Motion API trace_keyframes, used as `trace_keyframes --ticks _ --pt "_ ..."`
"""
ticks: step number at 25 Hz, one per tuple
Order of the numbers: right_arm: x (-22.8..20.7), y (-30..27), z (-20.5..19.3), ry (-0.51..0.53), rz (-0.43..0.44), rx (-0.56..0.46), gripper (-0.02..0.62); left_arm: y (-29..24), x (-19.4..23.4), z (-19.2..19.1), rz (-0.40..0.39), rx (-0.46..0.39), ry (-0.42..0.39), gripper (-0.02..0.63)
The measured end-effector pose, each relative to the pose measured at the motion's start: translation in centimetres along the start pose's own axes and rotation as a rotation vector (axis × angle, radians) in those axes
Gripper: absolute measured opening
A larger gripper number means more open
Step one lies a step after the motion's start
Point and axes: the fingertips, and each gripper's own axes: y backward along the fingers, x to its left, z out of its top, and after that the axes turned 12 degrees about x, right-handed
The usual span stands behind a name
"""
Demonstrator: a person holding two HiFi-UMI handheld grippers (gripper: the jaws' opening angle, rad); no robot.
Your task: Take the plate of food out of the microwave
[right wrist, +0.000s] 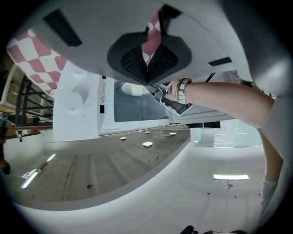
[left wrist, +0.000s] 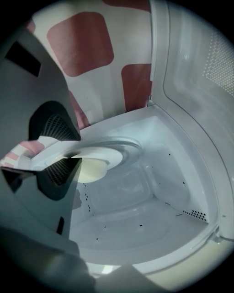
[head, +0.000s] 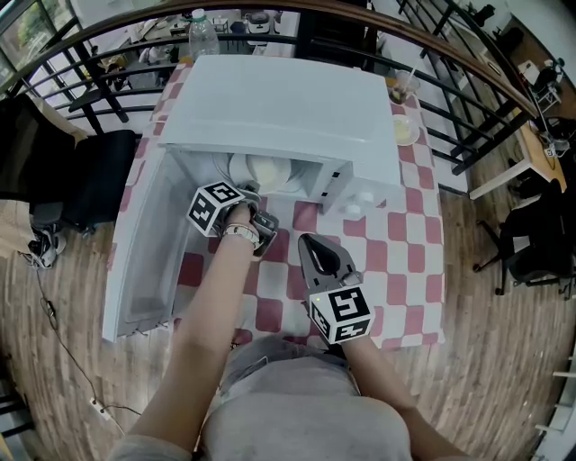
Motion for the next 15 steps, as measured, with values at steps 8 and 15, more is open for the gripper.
trace_keyframes --ticks 8,15 --pt "-0.4 0.9 0.3 0.000 -0.020 -0.024 0.026 0.5 -0.5 -0.3 -0.023 -0.006 -0.002 0.057" --pt "-0.5 0.8 0.2 -0.004 -0.024 -0.023 0.026 1.1 -2.0 0.0 -0.148 -0.047 0.015 0.020"
